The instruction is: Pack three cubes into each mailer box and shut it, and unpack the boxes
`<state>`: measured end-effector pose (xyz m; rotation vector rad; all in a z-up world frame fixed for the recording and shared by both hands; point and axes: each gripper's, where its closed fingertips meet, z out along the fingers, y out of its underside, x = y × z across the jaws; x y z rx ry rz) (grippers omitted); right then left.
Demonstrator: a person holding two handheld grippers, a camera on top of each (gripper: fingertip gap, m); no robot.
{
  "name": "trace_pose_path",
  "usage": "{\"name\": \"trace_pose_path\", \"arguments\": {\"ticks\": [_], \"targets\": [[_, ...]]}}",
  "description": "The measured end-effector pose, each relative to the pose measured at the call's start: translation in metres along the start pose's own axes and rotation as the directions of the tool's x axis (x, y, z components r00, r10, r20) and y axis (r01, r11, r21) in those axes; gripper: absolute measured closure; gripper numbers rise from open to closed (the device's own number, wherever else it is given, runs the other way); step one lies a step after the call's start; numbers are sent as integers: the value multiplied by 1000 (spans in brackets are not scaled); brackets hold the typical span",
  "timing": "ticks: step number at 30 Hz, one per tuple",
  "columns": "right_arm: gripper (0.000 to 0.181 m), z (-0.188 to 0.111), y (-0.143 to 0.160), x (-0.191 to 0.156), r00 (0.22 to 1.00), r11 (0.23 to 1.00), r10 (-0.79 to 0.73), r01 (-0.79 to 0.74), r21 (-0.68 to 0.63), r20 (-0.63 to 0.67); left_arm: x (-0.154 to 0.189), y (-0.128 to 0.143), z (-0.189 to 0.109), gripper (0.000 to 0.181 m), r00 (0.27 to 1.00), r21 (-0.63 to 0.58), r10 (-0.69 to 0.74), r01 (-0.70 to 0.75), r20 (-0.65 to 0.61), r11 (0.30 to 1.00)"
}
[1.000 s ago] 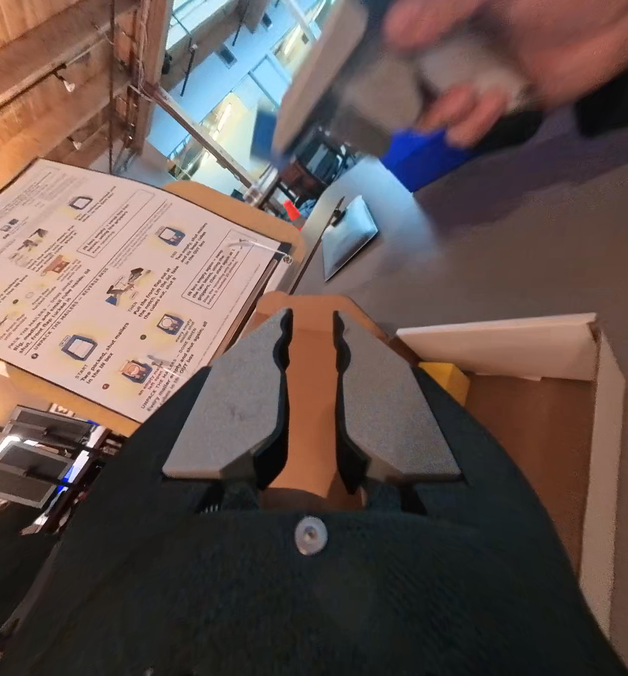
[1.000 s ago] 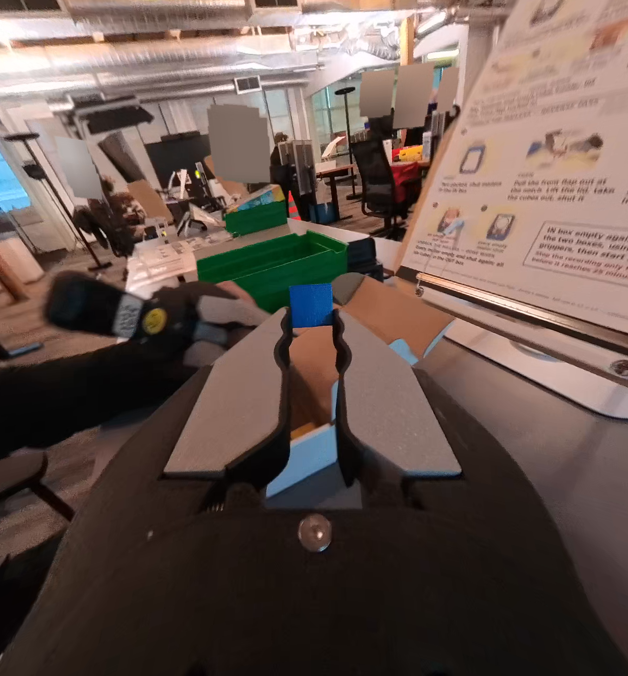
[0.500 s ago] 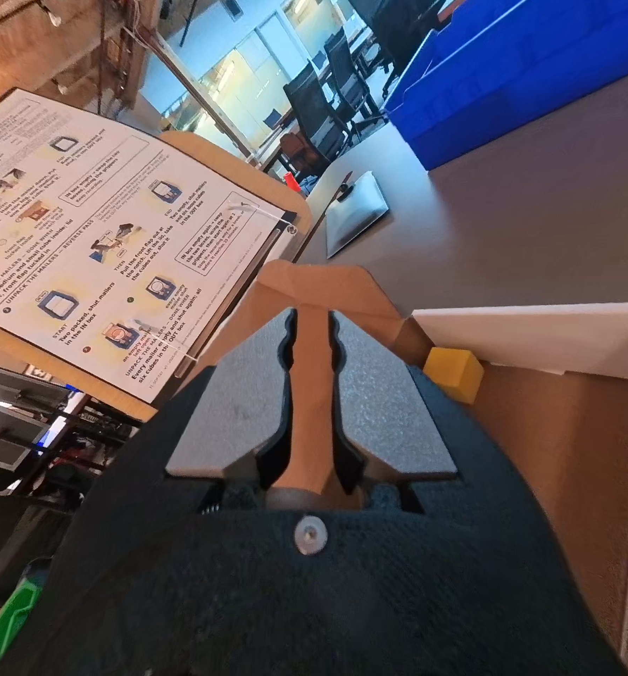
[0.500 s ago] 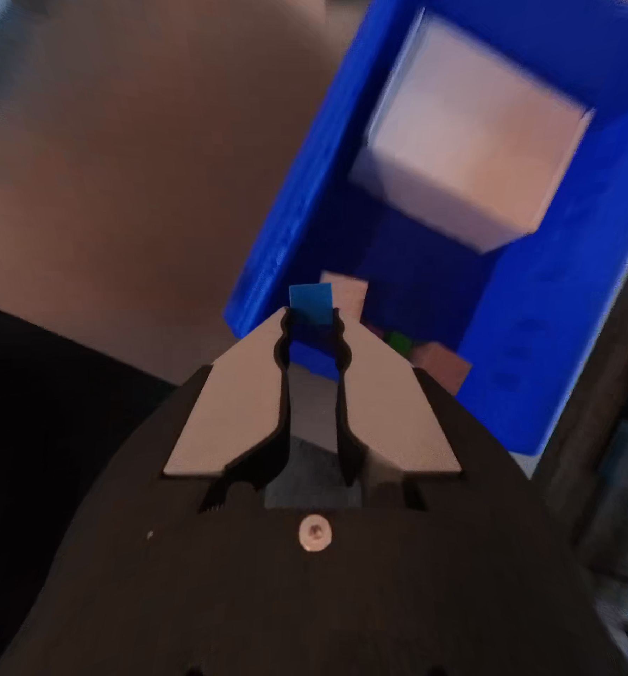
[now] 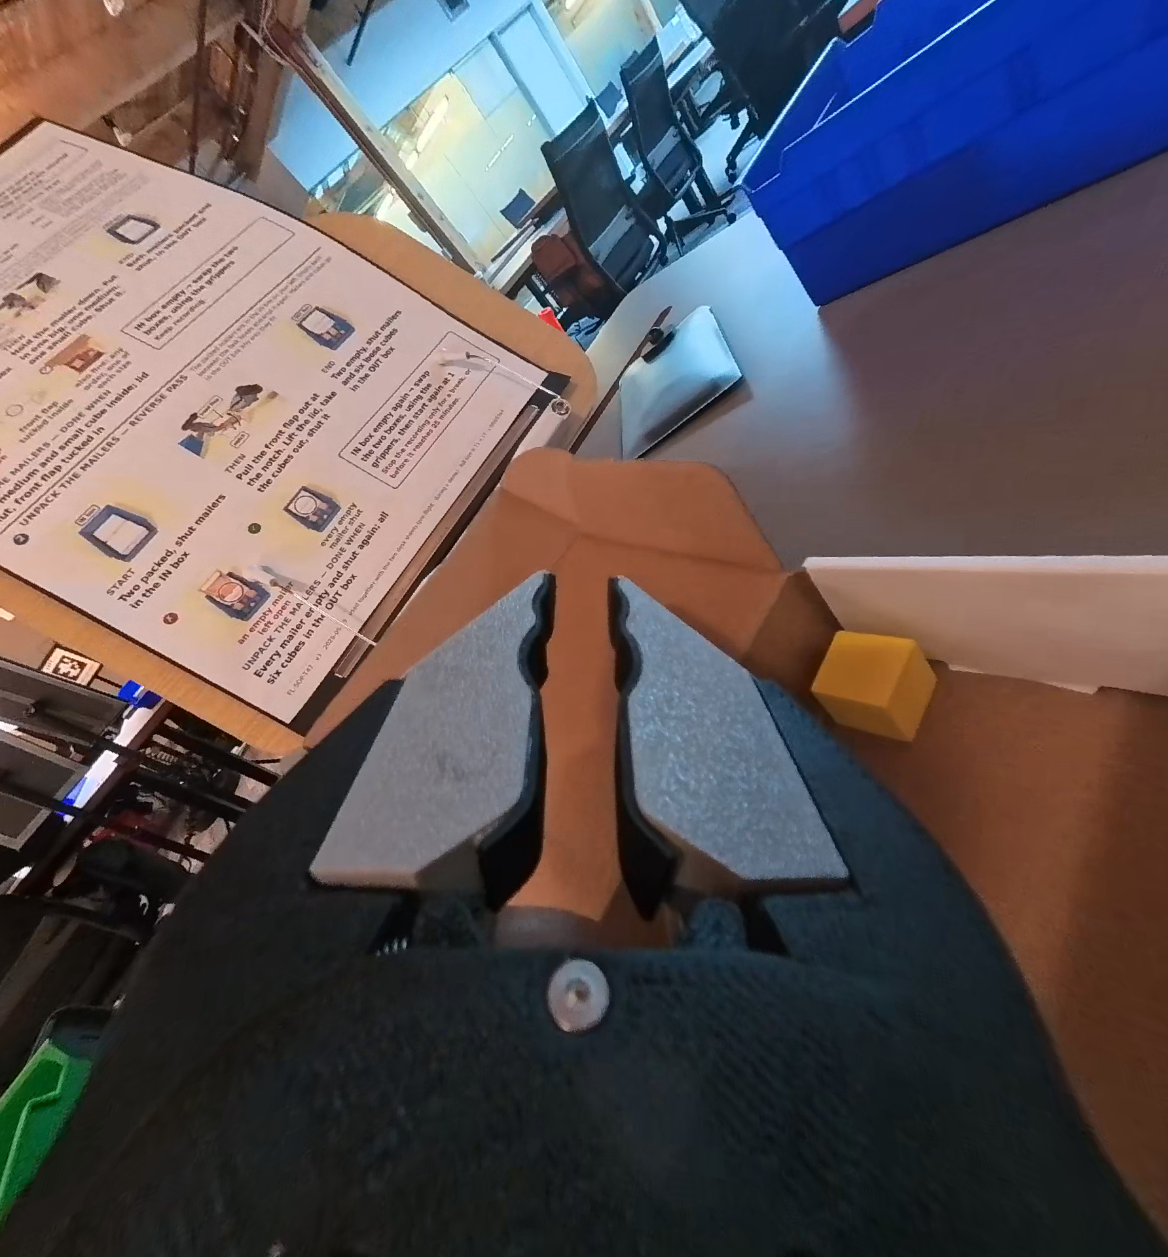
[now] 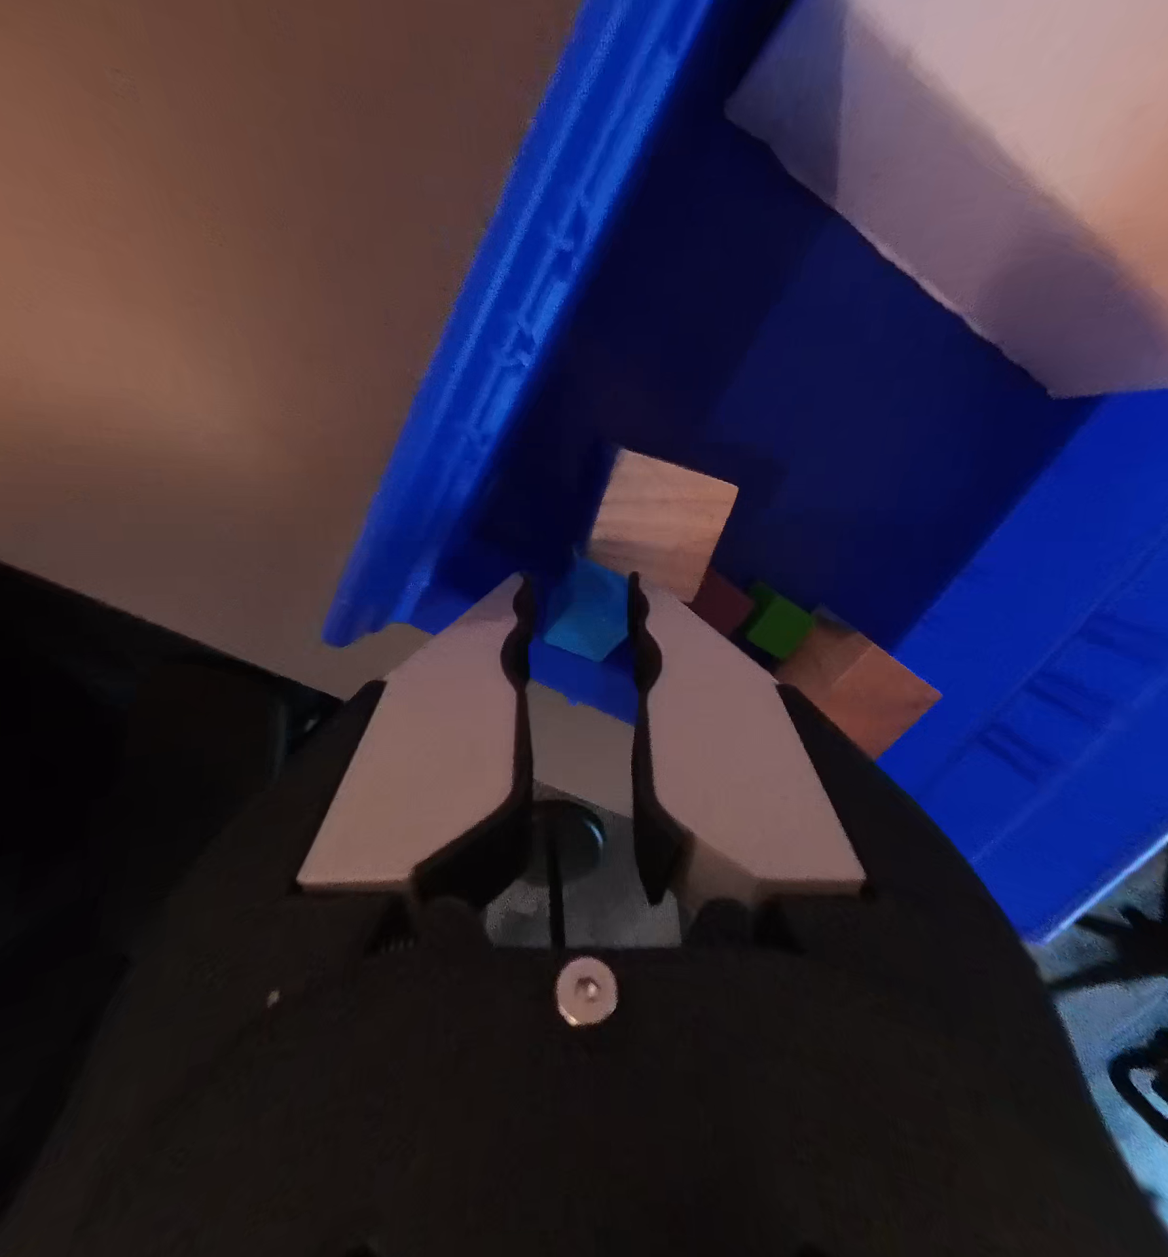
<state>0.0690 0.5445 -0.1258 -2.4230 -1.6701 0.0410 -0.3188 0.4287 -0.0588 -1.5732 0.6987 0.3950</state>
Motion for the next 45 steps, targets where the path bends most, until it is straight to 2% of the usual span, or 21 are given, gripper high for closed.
{"name": "trace_pose_path", "arguments": {"ticks": [3,5,10,12,13,16,17,20,23,25,27,29,32,35,38,42,45], "targets": [[157,-11,-8,-7,998,998,-1,-2,63,57,-1,1,0,168,1000,-2,-2,2,3,1000],[160,-15,-8,-1,999,996,26,-30,80,45,-1,2,0,168,1000,-6,-5,5,1,1000],[164,8,7,7,999,999,33,-33,-2,6,-1,2,0,168,1000,-9,6,-6,3,1000],[180,9,3,8,999,999,39,-39,19,4,-1,2,0,168,1000,-9,5,-5,4,1000],[181,10,-1,7,999,998,42,-43,35,11,-1,2,0,168,1000,-8,3,-3,5,1000],[172,7,-9,0,997,995,44,-50,81,68,-1,3,0,168,1000,-8,0,0,4,1000],[171,4,-9,4,998,995,49,-53,81,45,-2,3,0,168,1000,-8,-1,1,3,1000],[168,-11,-14,14,997,988,71,-68,138,-17,-1,4,0,168,1000,-17,1,-1,1,1000],[161,-42,-35,13,994,952,93,-71,297,-59,-3,6,0,167,1000,-25,-16,16,-9,1000],[157,-74,-53,11,986,897,122,-62,437,-111,-6,9,-2,166,997,-39,-66,65,-29,997],[154,-107,-73,-14,993,821,91,-32,570,-75,-4,12,-4,166,987,-56,-137,133,-83,990],[150,-136,-98,-57,1000,731,-15,5,682,9,-1,13,-5,166,977,-87,-175,165,-119,982],[147,-154,-130,-133,963,643,-247,78,762,109,16,7,-11,155,959,-130,-189,163,-213,978],[146,-137,-169,-182,910,610,-394,158,776,124,39,-10,-19,146,927,-115,-181,151,-328,982],[145,-106,-226,-196,903,572,-418,174,801,102,58,-18,-26,141,892,-112,-175,141,-417,984],[136,-59,-302,-182,923,492,-363,76,867,125,65,-6,-22,142,884,-161,-178,119,-433,980],[138,-29,-329,-160,947,412,-282,-27,911,156,63,-6,-24,146,877,-161,-199,142,-438,977]]}}
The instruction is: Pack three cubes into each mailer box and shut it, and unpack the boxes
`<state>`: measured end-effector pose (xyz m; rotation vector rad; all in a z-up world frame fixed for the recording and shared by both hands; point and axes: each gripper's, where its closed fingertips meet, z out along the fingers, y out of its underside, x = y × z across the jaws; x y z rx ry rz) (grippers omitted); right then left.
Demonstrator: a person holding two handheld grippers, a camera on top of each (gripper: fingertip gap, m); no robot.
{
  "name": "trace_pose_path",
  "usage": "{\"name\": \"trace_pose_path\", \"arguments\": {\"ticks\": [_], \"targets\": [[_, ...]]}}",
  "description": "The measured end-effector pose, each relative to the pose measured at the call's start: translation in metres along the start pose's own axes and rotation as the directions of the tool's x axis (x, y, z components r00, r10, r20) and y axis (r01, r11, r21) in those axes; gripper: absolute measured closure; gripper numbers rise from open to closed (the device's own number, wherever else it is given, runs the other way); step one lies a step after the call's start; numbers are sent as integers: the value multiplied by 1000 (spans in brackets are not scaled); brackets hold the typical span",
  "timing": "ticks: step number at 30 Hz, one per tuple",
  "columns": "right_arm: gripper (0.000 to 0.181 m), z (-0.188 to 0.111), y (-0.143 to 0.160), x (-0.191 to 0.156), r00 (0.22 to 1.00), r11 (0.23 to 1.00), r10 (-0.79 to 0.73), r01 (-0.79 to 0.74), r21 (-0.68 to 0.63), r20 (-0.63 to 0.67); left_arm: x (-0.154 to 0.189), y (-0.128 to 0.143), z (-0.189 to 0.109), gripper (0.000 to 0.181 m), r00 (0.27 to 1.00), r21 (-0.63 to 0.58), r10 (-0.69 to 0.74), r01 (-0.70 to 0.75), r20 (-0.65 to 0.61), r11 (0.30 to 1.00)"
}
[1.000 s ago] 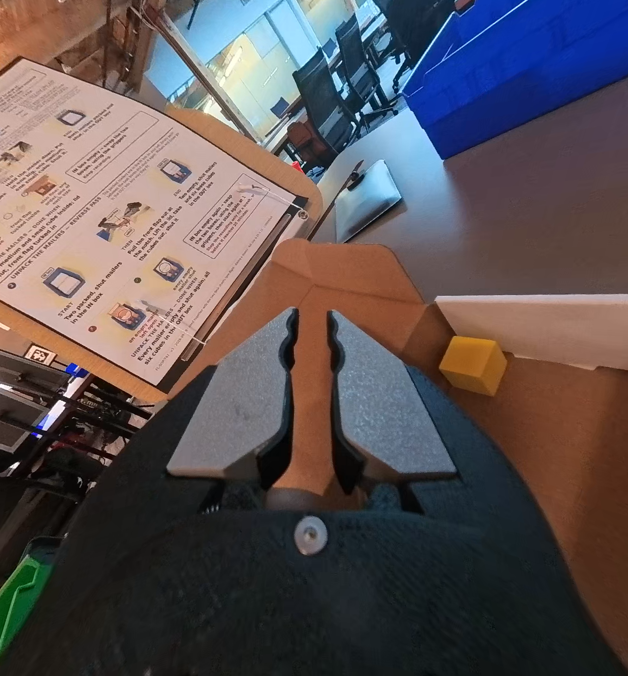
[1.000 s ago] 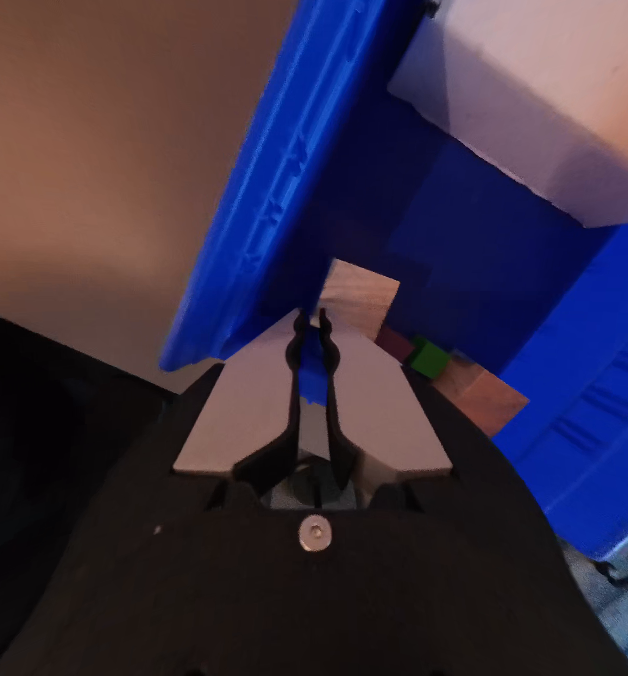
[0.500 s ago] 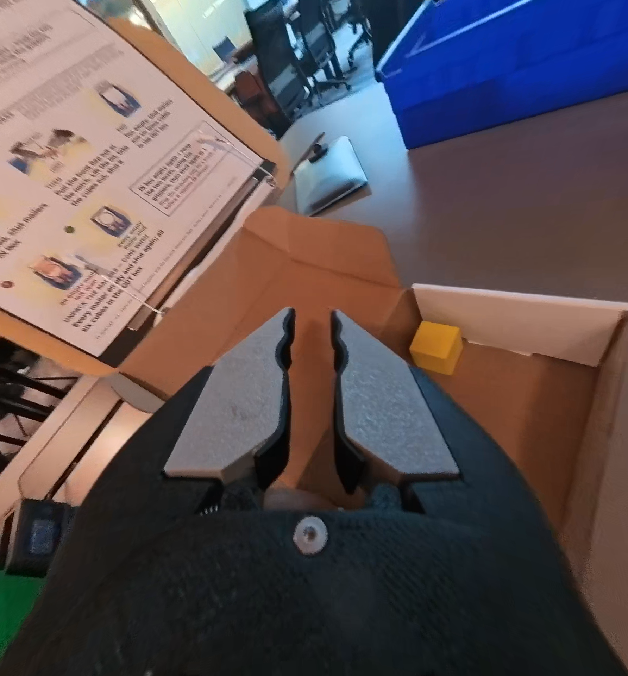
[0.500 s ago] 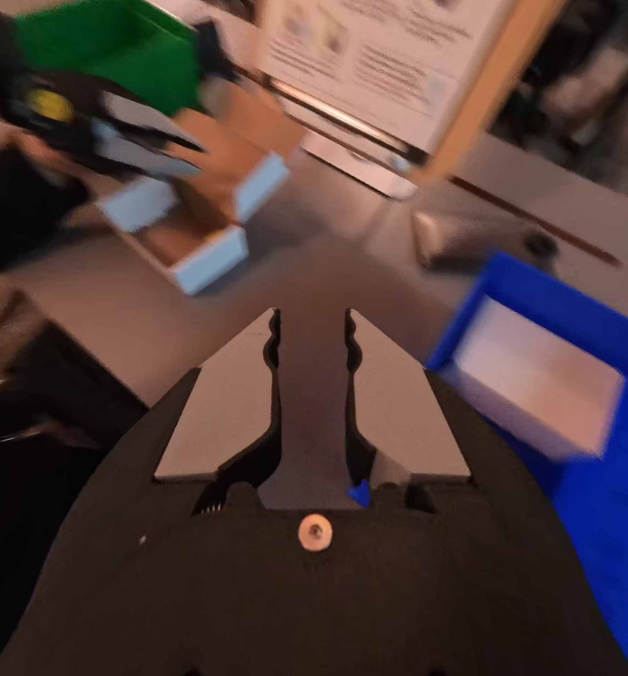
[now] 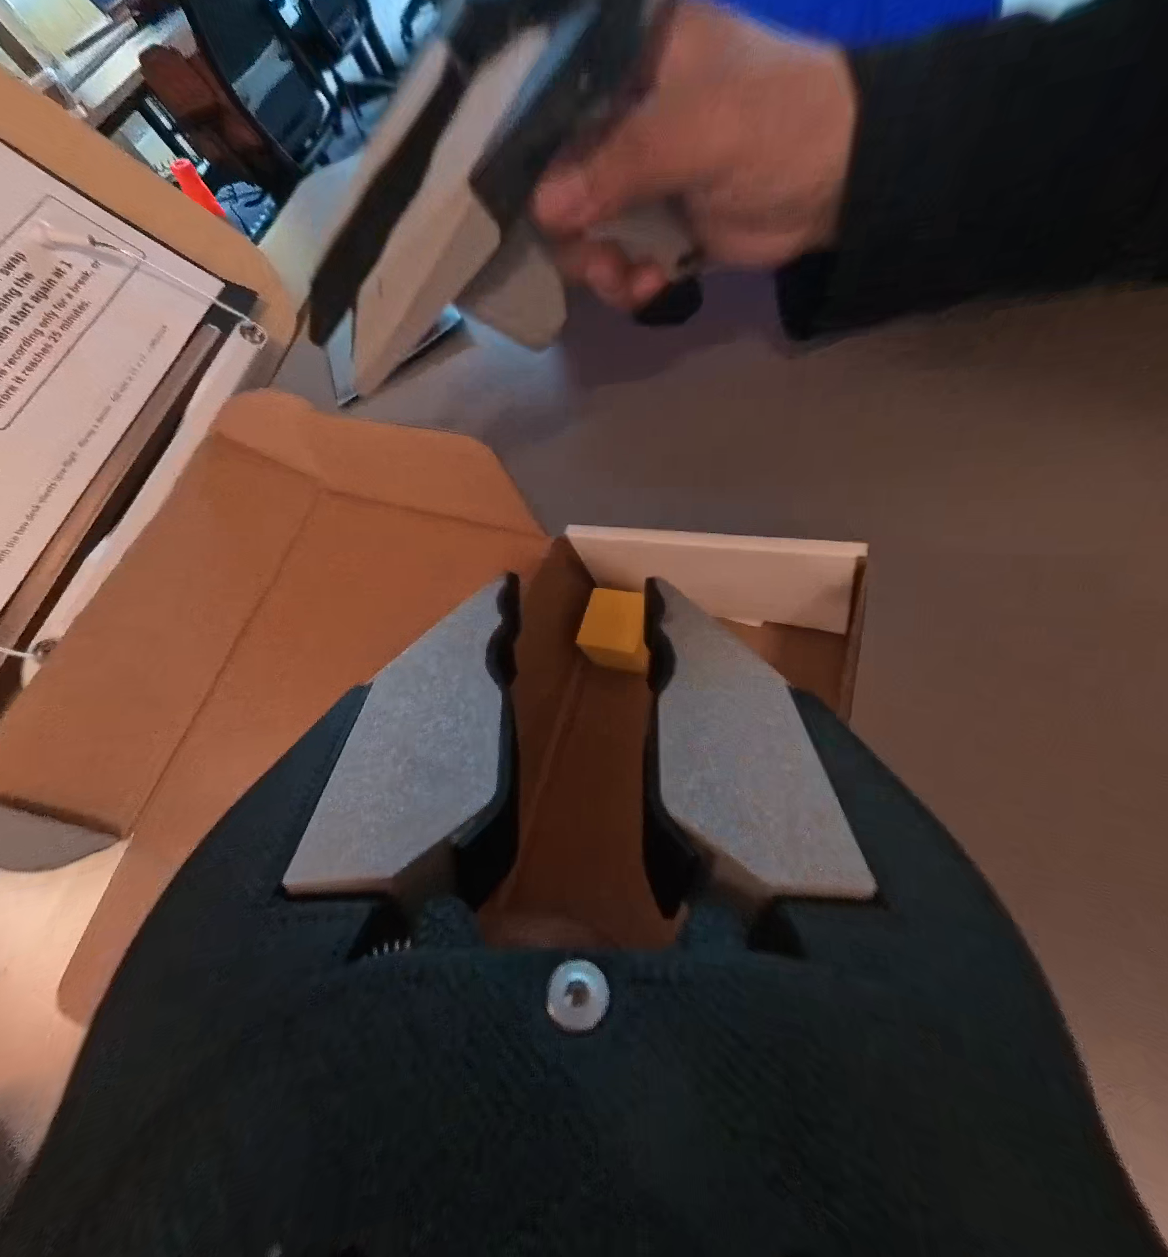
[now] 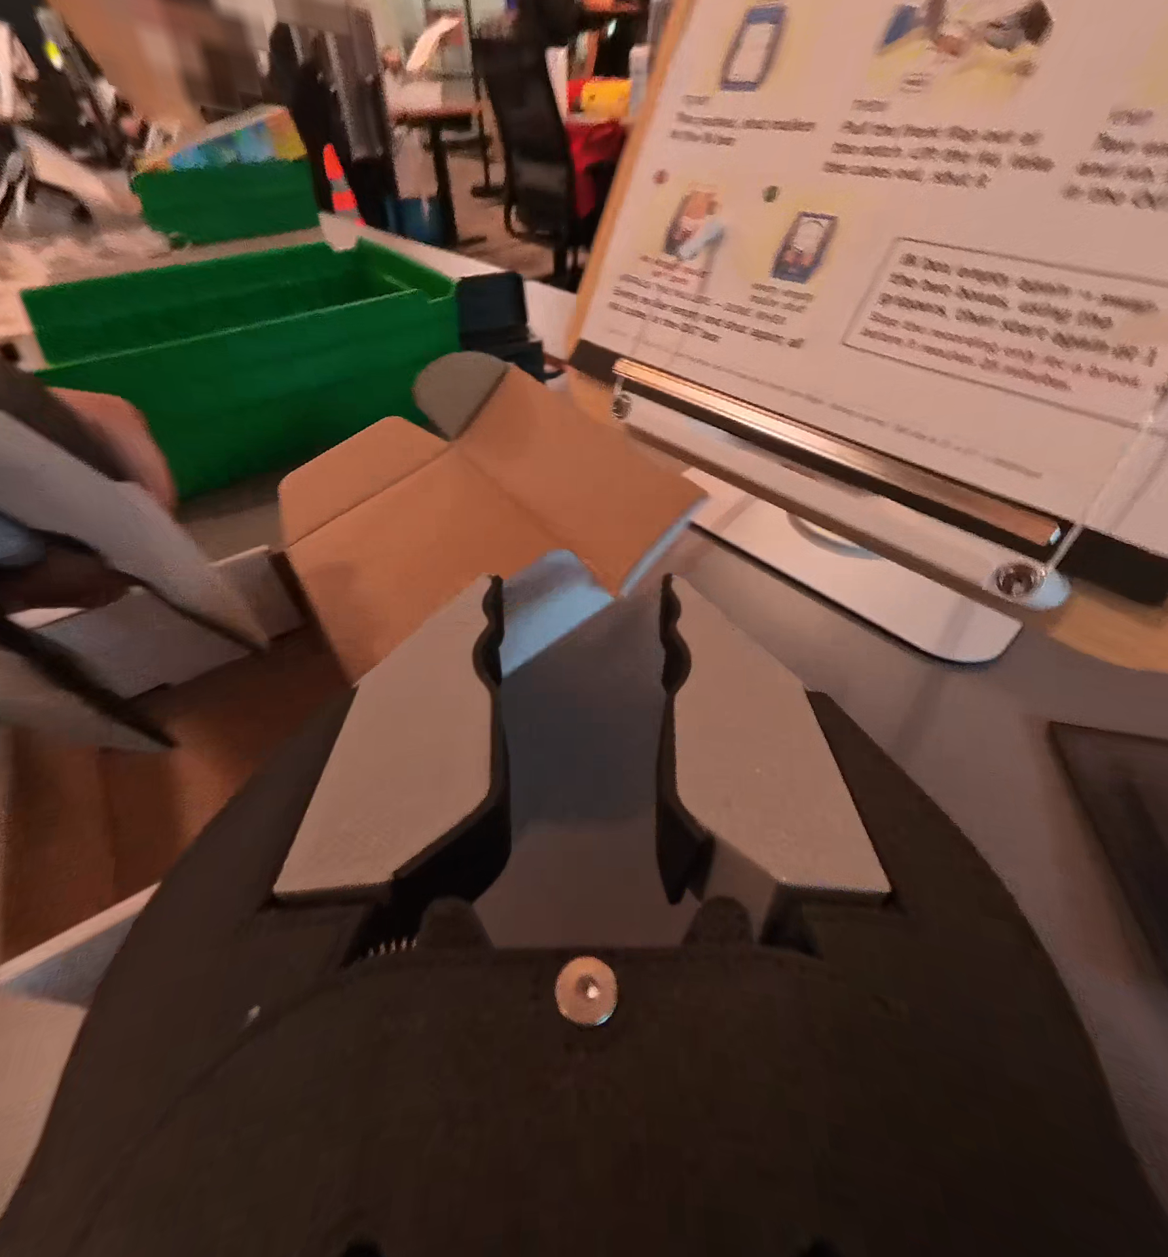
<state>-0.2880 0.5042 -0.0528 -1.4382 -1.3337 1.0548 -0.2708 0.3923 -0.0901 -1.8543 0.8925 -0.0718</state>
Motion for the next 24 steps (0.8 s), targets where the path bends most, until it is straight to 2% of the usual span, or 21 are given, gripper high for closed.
{"name": "trace_pose_path", "arguments": {"ticks": [2,4,6,9,15,24], "targets": [[131,4,8,3,999,999,45,-45,-8,18,1,4,-2,148,1000,-18,12,-12,-1,1000],[136,3,11,4,1000,1000,-6,6,-4,7,5,9,0,148,1000,-54,32,-32,-1,998],[131,2,14,6,1000,1000,-15,14,-25,-10,6,11,1,149,998,-86,63,-60,25,994],[132,-1,4,-1,999,999,31,-32,18,29,13,11,3,150,994,-115,109,-106,22,988],[135,-9,-2,7,999,998,-9,11,58,-37,21,19,13,151,988,-215,146,-152,-44,965],[134,-12,-4,10,999,994,52,-51,97,-13,17,31,36,147,977,-363,125,-181,-174,914]]}}
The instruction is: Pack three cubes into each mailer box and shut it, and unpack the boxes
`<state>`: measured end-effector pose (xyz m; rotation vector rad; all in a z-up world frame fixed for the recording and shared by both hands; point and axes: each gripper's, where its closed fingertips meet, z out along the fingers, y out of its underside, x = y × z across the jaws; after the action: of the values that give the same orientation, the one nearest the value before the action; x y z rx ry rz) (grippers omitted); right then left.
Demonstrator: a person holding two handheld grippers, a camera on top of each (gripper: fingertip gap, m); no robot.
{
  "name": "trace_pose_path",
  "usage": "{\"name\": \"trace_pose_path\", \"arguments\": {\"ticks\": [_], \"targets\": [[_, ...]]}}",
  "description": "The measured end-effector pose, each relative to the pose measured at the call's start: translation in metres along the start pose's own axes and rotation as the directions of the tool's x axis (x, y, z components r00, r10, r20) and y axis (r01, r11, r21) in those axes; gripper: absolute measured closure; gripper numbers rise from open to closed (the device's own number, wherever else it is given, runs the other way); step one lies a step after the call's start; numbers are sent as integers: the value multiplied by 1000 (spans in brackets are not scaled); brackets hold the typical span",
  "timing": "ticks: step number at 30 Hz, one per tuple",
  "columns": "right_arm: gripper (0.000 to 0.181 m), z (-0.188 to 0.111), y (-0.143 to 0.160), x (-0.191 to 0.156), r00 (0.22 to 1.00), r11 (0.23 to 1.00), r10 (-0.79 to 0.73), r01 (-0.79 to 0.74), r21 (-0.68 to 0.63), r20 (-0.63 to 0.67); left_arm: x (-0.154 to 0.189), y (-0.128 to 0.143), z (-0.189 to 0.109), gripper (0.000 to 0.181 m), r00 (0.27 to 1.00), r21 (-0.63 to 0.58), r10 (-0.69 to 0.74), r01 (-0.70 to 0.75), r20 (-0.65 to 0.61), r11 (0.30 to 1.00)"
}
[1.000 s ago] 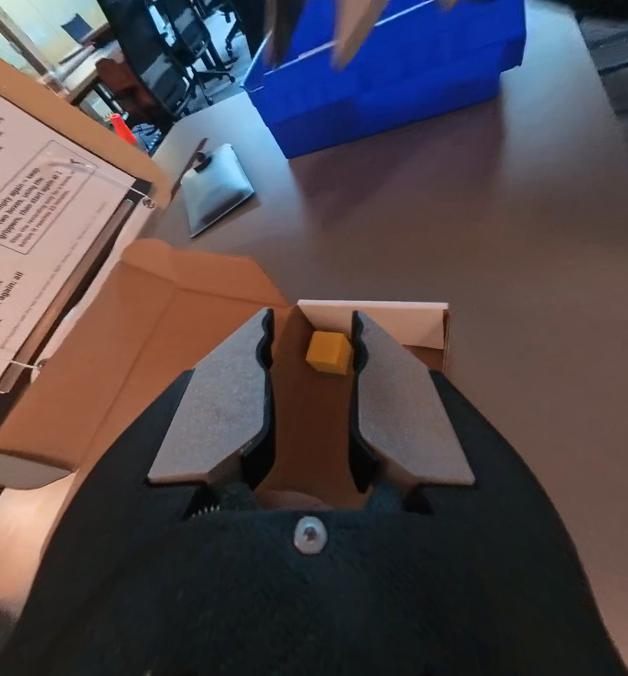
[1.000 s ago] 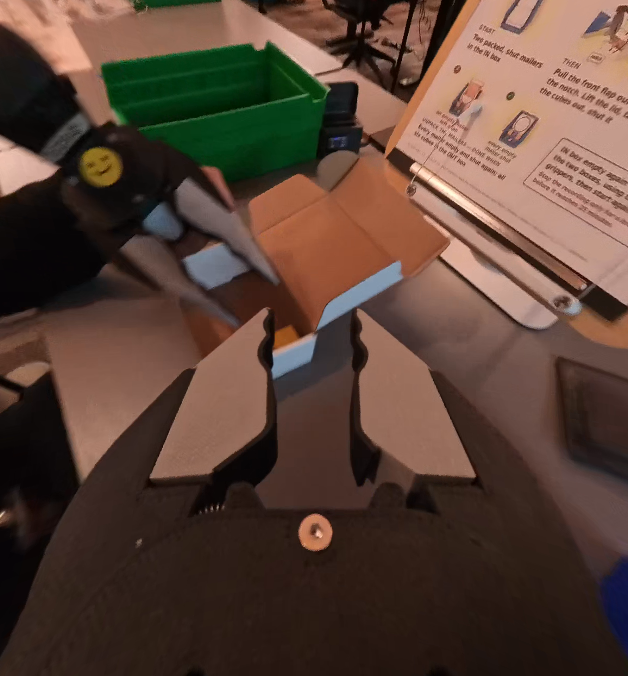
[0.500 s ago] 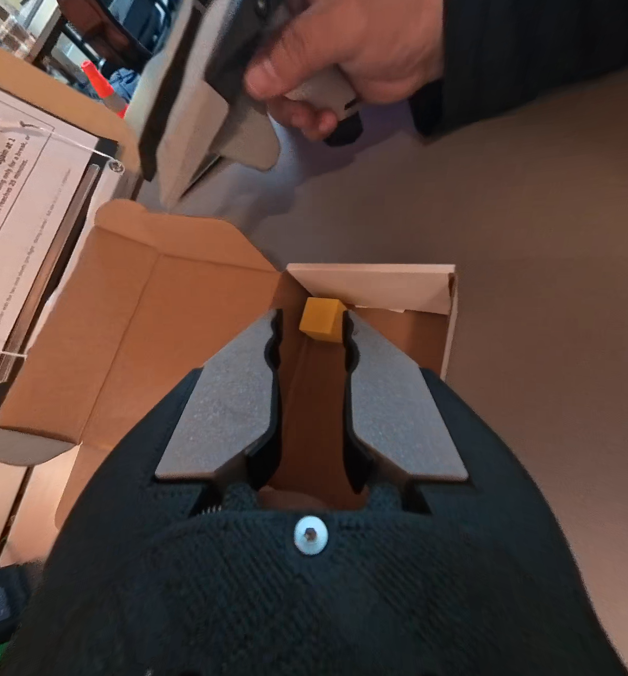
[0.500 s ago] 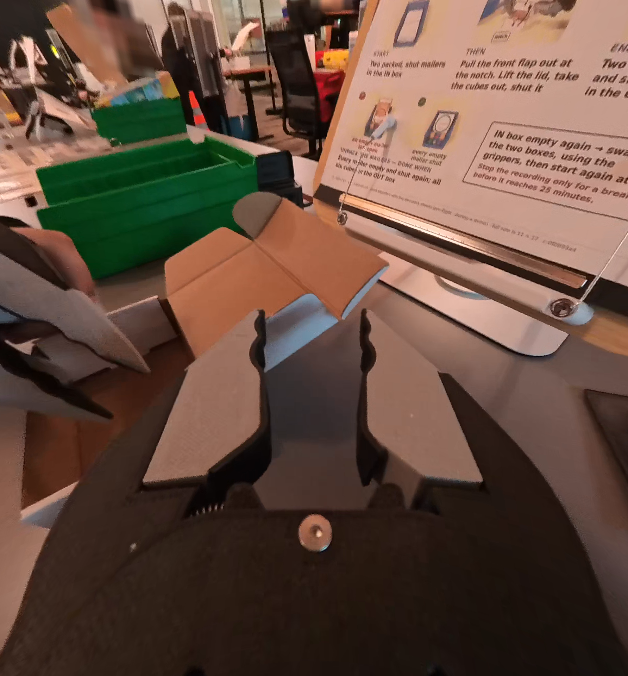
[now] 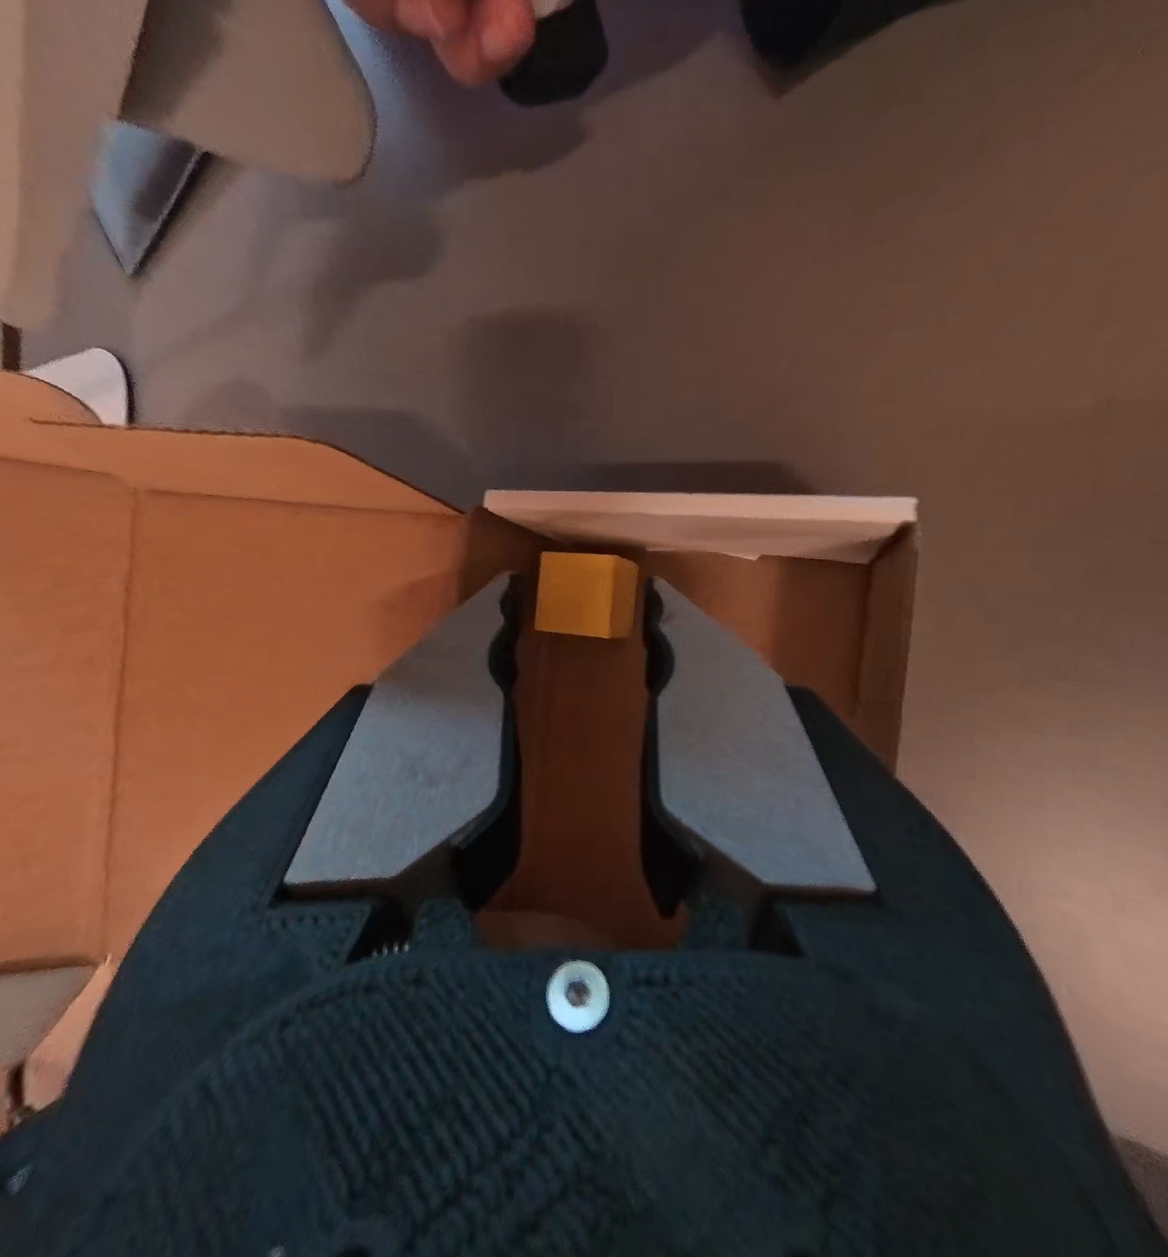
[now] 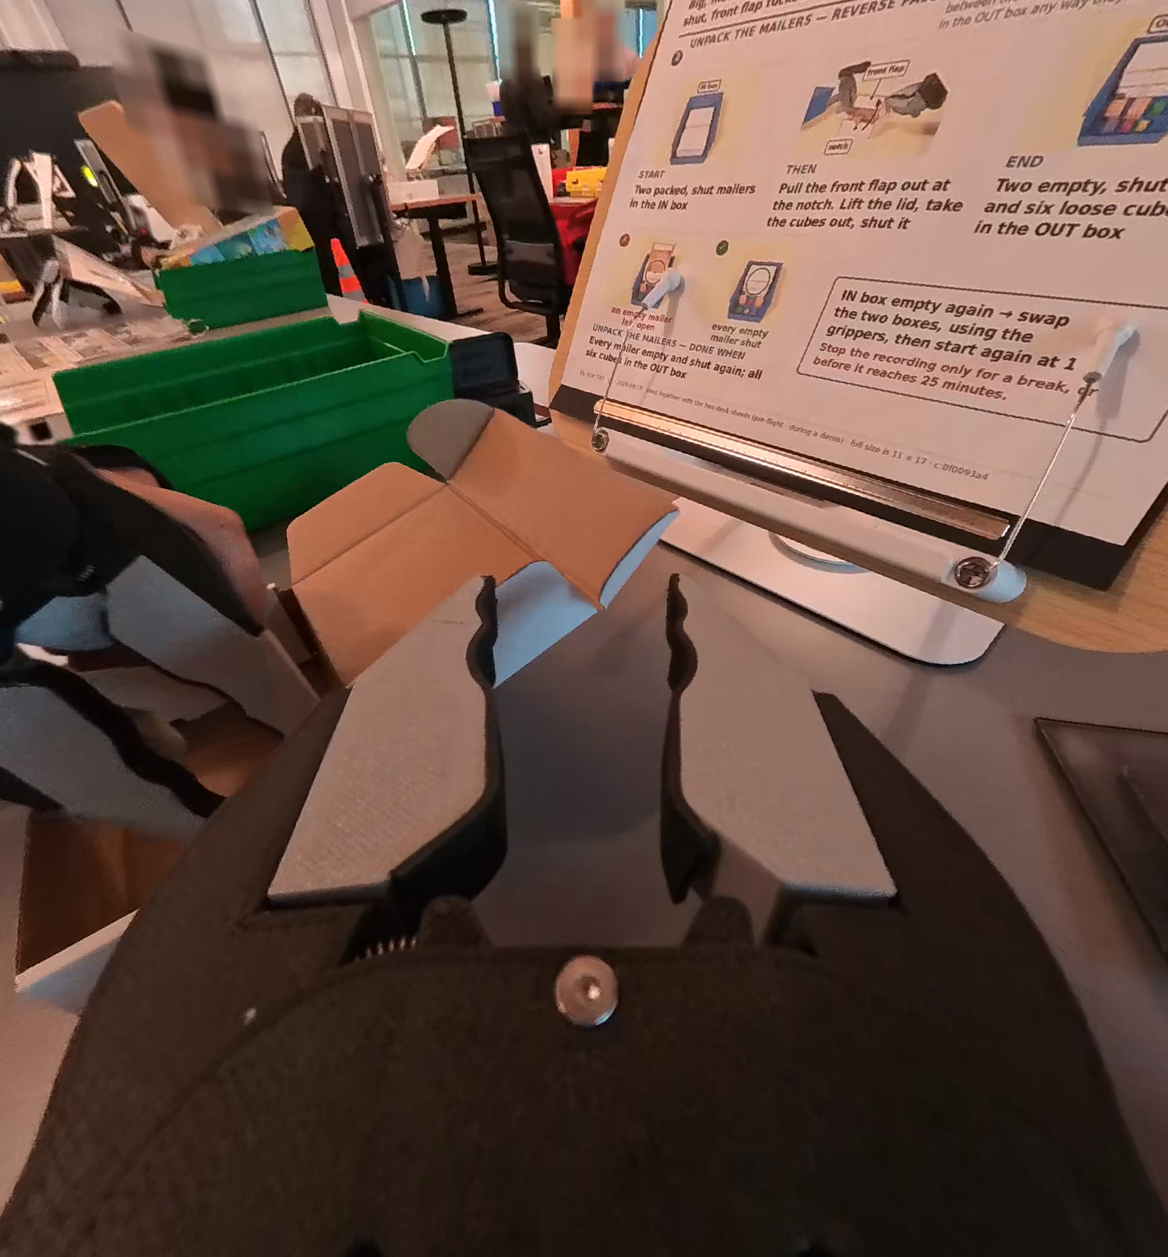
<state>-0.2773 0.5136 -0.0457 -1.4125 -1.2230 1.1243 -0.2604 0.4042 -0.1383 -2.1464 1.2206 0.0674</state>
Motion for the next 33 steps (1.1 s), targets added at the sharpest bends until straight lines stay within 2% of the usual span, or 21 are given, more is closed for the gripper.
{"name": "trace_pose_path", "arguments": {"ticks": [5,7,11,15,18,19,21,23,25,26,28,30,33], "targets": [[133,-2,-2,0,1000,1000,2,-2,10,0,7,17,16,141,996,-109,-23,13,-85,994],[133,-3,-4,-1,1000,1000,4,-4,18,3,7,18,18,150,997,-130,-19,9,-79,991],[133,-2,-3,-3,1000,1000,13,-14,12,26,0,19,19,152,997,-139,-59,52,-46,989],[133,-1,-1,-14,993,999,47,-46,-11,110,-27,11,-2,154,982,-26,-68,73,174,997],[137,-1,-2,-38,954,992,128,-123,-33,273,-52,0,-36,154,921,125,-82,37,382,992],[137,-2,-2,-50,921,985,172,-164,-52,349,-58,-8,-48,154,896,199,-75,-15,438,980],[138,-7,-5,-75,818,961,274,-255,-108,505,-52,-29,-69,154,869,381,-45,-169,493,909],[141,-17,-12,-100,660,924,367,-342,-172,655,-42,-41,-80,154,868,514,-52,-242,493,823],[141,-24,-20,-114,518,878,441,-419,-232,733,-37,-47,-86,154,834,528,-13,-337,551,779],[141,-24,-21,-116,476,860,467,-443,-255,745,-40,-48,-89,155,808,518,-24,-355,589,778],[141,-24,-17,-119,439,842,497,-453,-293,749,-39,-54,-96,155,782,526,-29,-391,622,755],[144,-26,-15,-124,401,836,505,-446,-319,764,-30,-63,-101,155,789,555,-20,-414,615,722],[154,-34,-18,-130,310,815,516,-463,-347,798,-29,-67,-103,155,758,532,-15,-443,652,722]]}}
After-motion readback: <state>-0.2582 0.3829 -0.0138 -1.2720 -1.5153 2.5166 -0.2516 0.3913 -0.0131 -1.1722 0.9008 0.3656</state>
